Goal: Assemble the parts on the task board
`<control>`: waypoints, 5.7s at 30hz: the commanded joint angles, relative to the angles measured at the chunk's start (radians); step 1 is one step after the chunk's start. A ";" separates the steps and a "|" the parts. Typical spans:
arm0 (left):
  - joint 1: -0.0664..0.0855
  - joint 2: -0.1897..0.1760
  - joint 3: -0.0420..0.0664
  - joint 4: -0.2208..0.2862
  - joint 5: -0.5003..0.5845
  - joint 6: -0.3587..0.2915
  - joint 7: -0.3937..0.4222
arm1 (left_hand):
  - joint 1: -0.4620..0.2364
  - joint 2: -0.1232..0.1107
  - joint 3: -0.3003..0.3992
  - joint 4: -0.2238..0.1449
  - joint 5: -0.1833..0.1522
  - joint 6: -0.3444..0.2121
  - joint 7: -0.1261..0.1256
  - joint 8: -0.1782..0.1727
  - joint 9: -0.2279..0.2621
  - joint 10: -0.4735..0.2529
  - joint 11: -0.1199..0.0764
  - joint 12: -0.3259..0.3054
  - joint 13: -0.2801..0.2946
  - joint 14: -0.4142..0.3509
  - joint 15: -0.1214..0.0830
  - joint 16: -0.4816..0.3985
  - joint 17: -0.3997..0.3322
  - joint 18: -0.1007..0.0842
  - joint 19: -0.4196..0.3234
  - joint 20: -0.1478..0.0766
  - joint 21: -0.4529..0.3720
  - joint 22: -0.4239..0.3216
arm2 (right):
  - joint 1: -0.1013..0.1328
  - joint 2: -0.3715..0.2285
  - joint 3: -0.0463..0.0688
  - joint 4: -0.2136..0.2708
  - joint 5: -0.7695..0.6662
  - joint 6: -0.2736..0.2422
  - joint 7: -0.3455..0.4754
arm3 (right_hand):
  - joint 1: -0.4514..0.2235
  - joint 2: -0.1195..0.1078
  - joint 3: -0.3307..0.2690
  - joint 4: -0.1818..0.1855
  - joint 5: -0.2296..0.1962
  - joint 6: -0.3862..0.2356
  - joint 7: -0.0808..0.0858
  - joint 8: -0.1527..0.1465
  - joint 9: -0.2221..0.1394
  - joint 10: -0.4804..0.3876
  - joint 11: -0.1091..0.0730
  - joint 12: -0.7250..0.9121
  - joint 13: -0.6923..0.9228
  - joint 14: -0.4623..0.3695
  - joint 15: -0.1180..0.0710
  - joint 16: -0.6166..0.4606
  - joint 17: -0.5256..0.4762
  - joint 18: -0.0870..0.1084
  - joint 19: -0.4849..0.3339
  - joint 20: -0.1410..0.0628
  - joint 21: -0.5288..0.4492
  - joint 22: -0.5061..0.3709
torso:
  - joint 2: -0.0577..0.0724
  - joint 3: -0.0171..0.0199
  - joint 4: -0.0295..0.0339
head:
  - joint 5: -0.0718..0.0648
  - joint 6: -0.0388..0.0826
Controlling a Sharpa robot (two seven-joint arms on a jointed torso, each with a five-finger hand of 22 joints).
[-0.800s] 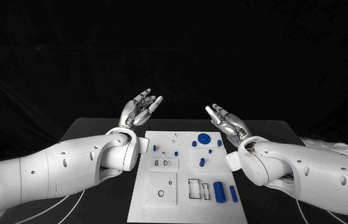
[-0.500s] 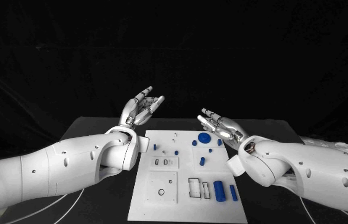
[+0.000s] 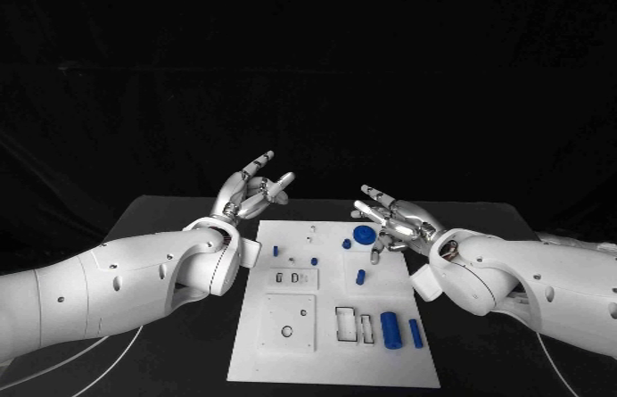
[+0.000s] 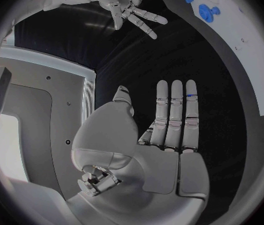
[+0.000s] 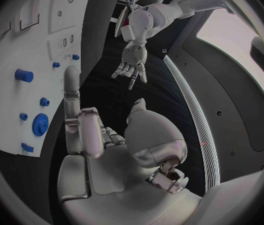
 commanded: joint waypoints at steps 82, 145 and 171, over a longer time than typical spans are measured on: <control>0.002 0.046 -0.003 -0.082 -0.791 0.030 -0.308 | 0.099 0.051 -0.069 -0.007 0.016 0.592 0.065 0.117 0.078 0.485 0.003 0.774 1.215 0.683 -0.022 0.766 1.301 -0.134 0.555 -0.038 1.005 1.249 | 0.031 0.193 0.019 -0.268 -1.167 0.096 -0.458 | 0.404 -0.165 0.238 -0.246 -0.026 0.947 0.139 0.091 0.073 0.638 0.006 -0.141 0.000 0.150 0.033 0.110 0.399 -0.168 0.435 0.056 0.834 1.153 | 0.085 -0.0065 0.0506 | -0.045 -0.028; 0.001 0.045 -0.004 -0.091 -0.788 0.028 -0.302 | 0.118 0.061 -0.077 -0.004 0.024 0.591 0.064 0.130 0.084 0.483 0.002 0.770 1.209 0.683 -0.022 0.766 1.301 -0.132 0.550 -0.036 0.999 1.246 | 0.007 0.252 0.021 -0.316 -1.181 0.168 -0.546 | 0.417 -0.173 0.294 -0.243 -0.023 0.942 0.151 0.052 0.061 0.749 -0.027 -0.225 0.000 0.150 0.003 0.110 0.399 -0.168 0.435 0.026 0.834 1.153 | 0.084 -0.0067 0.0511 | -0.056 -0.043; 0.001 0.045 -0.004 -0.091 -0.788 0.037 -0.292 | 0.118 0.064 -0.079 -0.004 0.025 0.594 0.063 0.133 0.085 0.481 0.001 0.769 1.206 0.683 -0.023 0.766 1.301 -0.131 0.548 -0.036 0.998 1.244 | 0.007 0.255 0.021 -0.318 -1.176 0.161 -0.525 | 0.403 -0.177 0.304 -0.225 -0.025 0.953 0.154 0.043 0.058 0.761 -0.028 -0.243 0.000 0.150 -0.001 0.110 0.399 -0.168 0.435 0.022 0.834 1.153 | 0.083 -0.0070 0.0515 | -0.050 -0.051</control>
